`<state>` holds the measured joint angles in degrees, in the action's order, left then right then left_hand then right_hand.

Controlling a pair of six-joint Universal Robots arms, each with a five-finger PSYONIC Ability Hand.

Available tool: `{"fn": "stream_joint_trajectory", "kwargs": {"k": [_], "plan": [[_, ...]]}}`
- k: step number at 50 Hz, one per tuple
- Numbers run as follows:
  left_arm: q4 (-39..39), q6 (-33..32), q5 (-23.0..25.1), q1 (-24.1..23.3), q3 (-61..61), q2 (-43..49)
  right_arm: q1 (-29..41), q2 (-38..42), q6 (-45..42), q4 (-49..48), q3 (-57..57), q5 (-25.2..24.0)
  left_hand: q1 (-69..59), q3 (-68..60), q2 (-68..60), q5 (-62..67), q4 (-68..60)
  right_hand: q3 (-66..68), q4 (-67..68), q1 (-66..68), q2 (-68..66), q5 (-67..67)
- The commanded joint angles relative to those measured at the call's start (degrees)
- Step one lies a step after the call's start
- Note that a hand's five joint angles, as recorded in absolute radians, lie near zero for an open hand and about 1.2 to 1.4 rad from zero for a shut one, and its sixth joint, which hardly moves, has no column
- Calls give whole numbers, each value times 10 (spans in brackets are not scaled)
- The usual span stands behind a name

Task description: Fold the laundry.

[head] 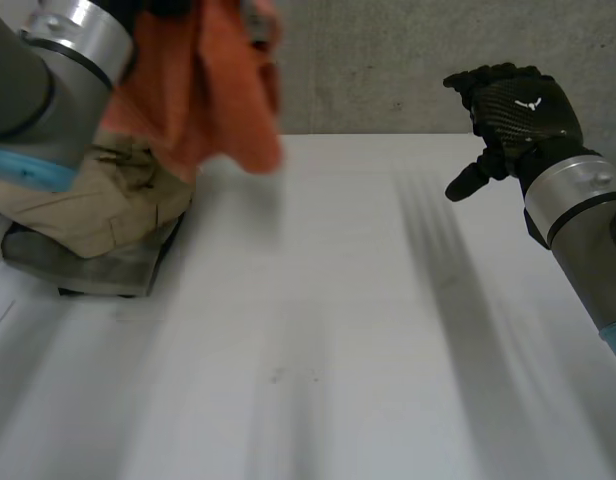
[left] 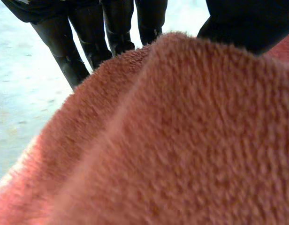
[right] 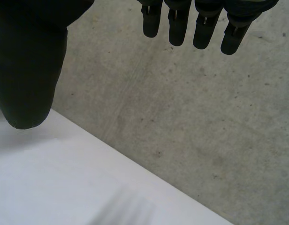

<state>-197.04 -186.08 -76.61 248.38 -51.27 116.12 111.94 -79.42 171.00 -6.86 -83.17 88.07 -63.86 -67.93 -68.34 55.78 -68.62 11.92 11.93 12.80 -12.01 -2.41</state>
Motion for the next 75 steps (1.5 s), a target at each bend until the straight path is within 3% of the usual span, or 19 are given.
{"fn": "stream_joint_trajectory", "kwargs": {"k": [1, 7, 8, 9, 13, 18, 27, 35, 42, 47, 48, 49, 50, 51, 55, 57, 64, 69, 75], "plan": [[20, 16, -16, -120, -108, 28, -37, -19, -16, 1, 6, 1, -161, -121, -117, 142, -114, -19, -19, -28, 20, 24], [62, 19, -48, -207, -117, 125, -79, -21, -24, 2, 13, -2, -161, -121, -117, 142, -114, -19, -19, -28, 20, 24], [67, 17, -49, -219, -115, 134, -81, -21, -24, 3, 15, -2, -35, 6, 10, 16, 13, -19, -19, -28, 20, 24], [76, 14, -48, -235, -109, 153, -81, -21, -24, 4, 17, -2, 261, 302, 306, -280, 309, -19, -19, -28, 20, 24], [103, 10, -56, -243, -100, 170, -85, -14, -30, 13, 18, -9, 509, 550, 554, -528, 557, -19, -19, -28, 20, 24], [128, 8, -87, -230, -104, 127, -80, 21, -82, 72, 31, -32, 516, 557, 561, -535, 564, -19, -19, -28, 20, 24], [147, 26, -116, -140, -198, -21, -67, 43, -160, 206, 58, -46, 523, 564, 568, -542, 571, -19, -19, -28, 20, 24], [146, 48, -107, -91, -320, -57, 9, 80, -145, 250, 45, -48, 521, 562, 566, -541, 569, -19, -19, -28, 20, 24], [131, 55, -88, -70, -385, -51, 41, 128, -64, 196, 25, -46, 518, 559, 563, -537, 566, -19, -19, -28, 20, 24], [104, 68, -79, -57, -413, -50, 50, 174, -37, 149, 30, -44, 516, 557, 561, -535, 564, 220, 220, 211, -219, -215], [97, 76, -77, -56, -419, -50, 53, 178, -34, 145, 33, -43, 518, 559, 563, -537, 565, 302, 302, 293, -301, -297], [94, 79, -76, -56, -422, -50, 57, 181, -34, 135, 37, -43, 518, 559, 563, -537, 566, 549, 549, 541, -548, -544], [91, 84, -76, -55, -423, -50, 58, 180, -34, 129, 41, -42, 518, 559, 563, -537, 566, 679, 679, 671, -679, -675], [90, 87, -76, -55, -425, -50, 58, 179, -34, 121, 43, -42, 518, 559, 563, -537, 566, 681, 681, 672, -680, -676], [89, 99, -76, -55, -429, -50, 57, 154, -39, 69, 42, -44, 521, 562, 566, -540, 569, 681, 681, 672, -680, -676], [89, 100, -76, -54, -429, -50, 54, 96, -37, 56, 44, -46, 523, 564, 568, -542, 571, 681, 681, 672, -680, -676], [89, 110, -65, -55, -429, -29, 52, -14, -41, 94, 50, -65, 531, 572, 576, -551, 579, 681, 681, 672, -680, -676], [93, 135, -25, -61, -425, -3, 52, -57, -37, 128, 66, -106, 538, 579, 583, -557, 586, 681, 681, 672, -680, -676], [96, 177, 28, -80, -409, 38, 52, -121, -37, 130, 79, -113, 538, 579, 583, -557, 586, 681, 681, 672, -680, -676]]}}
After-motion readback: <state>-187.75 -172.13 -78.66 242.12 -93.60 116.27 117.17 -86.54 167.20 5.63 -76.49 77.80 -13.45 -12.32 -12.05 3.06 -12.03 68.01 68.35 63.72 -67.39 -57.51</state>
